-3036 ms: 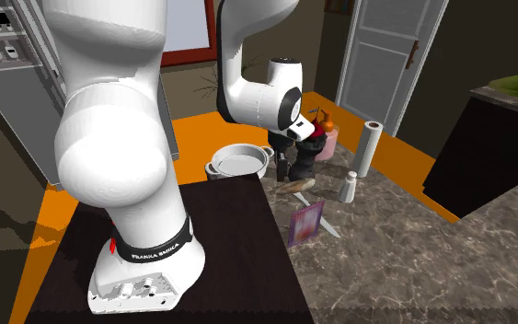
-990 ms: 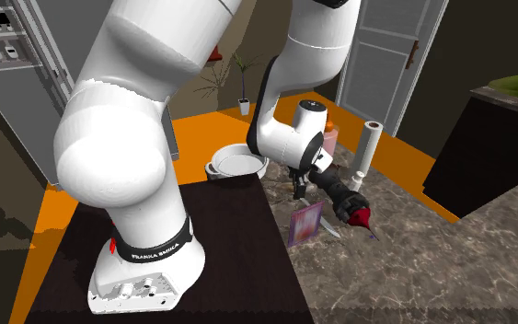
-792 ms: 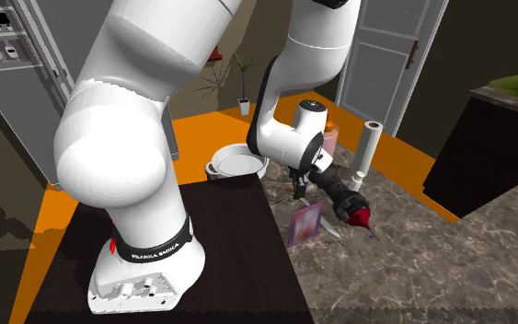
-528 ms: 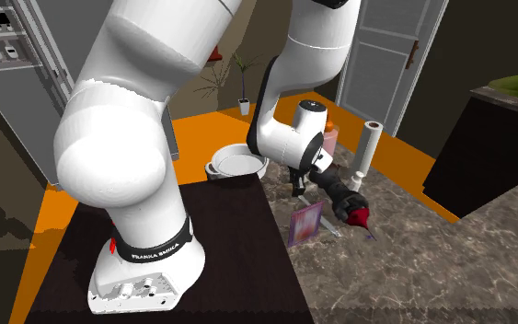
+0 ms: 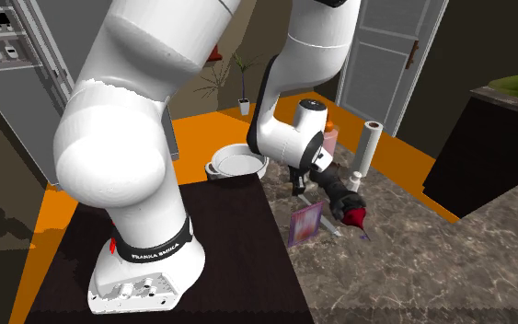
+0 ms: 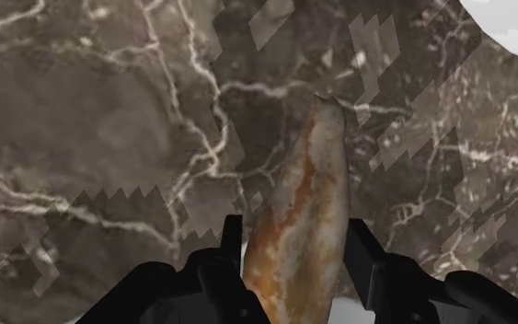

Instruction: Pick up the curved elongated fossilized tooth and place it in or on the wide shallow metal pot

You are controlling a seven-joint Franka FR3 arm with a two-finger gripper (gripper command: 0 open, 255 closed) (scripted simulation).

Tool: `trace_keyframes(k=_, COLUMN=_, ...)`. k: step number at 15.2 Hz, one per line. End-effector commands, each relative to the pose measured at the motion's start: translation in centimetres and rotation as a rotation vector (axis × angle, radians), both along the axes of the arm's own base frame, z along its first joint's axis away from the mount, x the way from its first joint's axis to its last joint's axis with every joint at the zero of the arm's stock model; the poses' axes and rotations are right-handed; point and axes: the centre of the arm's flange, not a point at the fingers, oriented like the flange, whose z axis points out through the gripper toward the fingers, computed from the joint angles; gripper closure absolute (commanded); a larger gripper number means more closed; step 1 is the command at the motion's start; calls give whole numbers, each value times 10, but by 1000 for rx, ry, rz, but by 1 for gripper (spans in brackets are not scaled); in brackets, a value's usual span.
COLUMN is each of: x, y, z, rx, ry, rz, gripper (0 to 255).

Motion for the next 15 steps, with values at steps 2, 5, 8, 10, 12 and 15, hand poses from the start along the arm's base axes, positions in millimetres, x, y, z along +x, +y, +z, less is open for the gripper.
trace_keyframes(k=2, x=0, y=-1, z=13, rx=0, ry=0, rz=0, gripper=255)
trace_keyframes(k=5, x=0, y=-1, z=29, rx=0, ry=0, rz=0, gripper=255)
trace_keyframes(k=8, x=0, y=-1, z=45, rx=0, ry=0, rz=0, gripper=255)
trace_keyframes(k=10, x=0, y=-1, z=56, rx=0, ry=0, rz=0, gripper=255)
trace_keyframes(k=12, x=0, y=-1, z=66, rx=0, ry=0, rz=0, gripper=255)
trace_keyframes(k=15, x=0, y=-1, z=82, rx=0, ry=0, rz=0, gripper=255)
